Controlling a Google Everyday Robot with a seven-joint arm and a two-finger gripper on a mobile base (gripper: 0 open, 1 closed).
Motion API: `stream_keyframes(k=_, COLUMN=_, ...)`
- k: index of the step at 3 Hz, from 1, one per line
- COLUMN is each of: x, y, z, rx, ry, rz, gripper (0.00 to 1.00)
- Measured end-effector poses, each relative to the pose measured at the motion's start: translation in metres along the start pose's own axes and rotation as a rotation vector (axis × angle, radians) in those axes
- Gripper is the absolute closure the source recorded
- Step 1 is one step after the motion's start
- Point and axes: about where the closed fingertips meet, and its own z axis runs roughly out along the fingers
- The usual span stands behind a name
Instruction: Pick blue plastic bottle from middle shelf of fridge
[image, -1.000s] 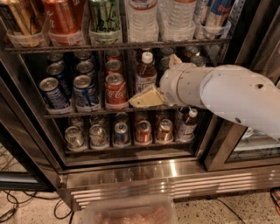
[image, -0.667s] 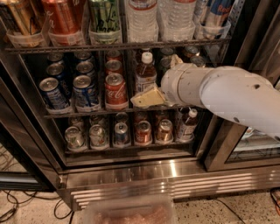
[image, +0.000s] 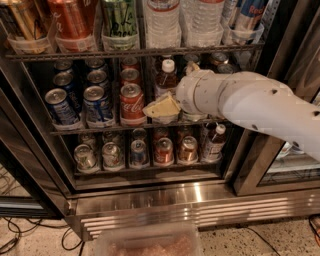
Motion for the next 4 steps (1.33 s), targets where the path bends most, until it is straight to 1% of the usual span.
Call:
stream_keyframes(k=1, x=-0.002, y=0.002, z=0.008, rx=-0.009, ry=-0.003, rz=0.0, gripper=0.0)
stream_keyframes(k=2, x=-0.002, y=0.003, z=0.014, rx=-0.012, ry=-0.003, rz=0.001, gripper=0.12)
stream_keyframes(k=3, x=0.001, y=0.001, z=0.017, rx=-0.006, ry=0.002, rz=0.006, gripper=0.31)
stream_keyframes(k=4, x=0.003, y=-0.002, z=0.019, rx=0.001, ry=0.007, rz=0.008, gripper=0.54)
